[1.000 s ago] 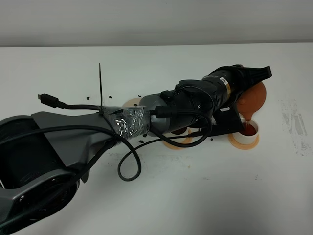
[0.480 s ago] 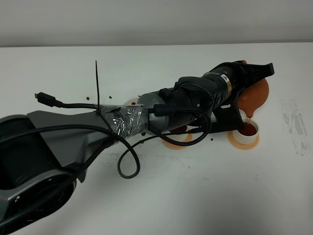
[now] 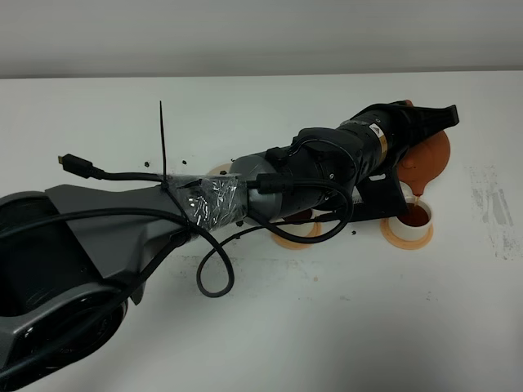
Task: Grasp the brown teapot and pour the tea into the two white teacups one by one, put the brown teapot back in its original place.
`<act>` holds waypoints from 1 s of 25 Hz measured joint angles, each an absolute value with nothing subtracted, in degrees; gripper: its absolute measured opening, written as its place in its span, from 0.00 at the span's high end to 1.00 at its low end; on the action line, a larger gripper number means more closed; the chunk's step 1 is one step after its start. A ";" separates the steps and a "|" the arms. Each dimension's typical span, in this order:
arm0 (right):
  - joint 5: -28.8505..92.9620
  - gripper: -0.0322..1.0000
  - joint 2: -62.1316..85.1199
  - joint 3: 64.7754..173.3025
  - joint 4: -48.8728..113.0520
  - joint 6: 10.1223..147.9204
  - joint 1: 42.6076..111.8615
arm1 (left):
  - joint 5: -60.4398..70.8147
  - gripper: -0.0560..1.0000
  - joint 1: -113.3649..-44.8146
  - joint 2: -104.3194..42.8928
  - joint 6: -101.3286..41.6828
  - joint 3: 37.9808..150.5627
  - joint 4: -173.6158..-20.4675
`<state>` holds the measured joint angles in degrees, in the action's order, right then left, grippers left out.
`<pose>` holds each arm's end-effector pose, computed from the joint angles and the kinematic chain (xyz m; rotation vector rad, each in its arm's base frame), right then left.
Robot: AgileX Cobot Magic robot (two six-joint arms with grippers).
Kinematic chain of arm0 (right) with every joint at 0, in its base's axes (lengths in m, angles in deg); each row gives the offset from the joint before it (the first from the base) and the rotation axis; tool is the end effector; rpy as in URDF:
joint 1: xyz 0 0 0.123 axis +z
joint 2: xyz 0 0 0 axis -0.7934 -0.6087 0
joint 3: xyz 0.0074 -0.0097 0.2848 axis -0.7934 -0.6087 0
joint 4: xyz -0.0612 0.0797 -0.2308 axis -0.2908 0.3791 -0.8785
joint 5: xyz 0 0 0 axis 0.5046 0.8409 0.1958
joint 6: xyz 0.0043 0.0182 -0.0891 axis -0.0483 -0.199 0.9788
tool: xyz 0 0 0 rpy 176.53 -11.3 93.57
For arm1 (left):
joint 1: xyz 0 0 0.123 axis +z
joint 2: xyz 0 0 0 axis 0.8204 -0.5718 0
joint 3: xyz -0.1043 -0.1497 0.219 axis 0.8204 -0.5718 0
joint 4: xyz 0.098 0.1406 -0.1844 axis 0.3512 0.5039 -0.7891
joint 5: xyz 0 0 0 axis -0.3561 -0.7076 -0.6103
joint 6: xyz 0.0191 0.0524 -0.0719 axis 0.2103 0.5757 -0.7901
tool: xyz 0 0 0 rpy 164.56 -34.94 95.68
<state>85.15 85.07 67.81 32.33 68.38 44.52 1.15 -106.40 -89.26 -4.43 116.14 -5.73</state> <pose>-0.0065 0.0124 0.2772 -0.0857 2.0483 -0.0492 0.3432 -0.4084 0.1805 2.2107 -0.0707 1.0336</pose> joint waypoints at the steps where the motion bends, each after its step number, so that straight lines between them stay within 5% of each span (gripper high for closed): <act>1: 85.15 0.50 85.07 67.81 32.33 68.38 44.52 | 1.16 0.83 -106.40 -89.26 -4.43 116.14 -5.56; 25: 85.15 0.50 85.07 67.81 32.33 68.38 44.52 | -1.32 0.83 -106.40 -86.58 -10.61 113.83 -12.71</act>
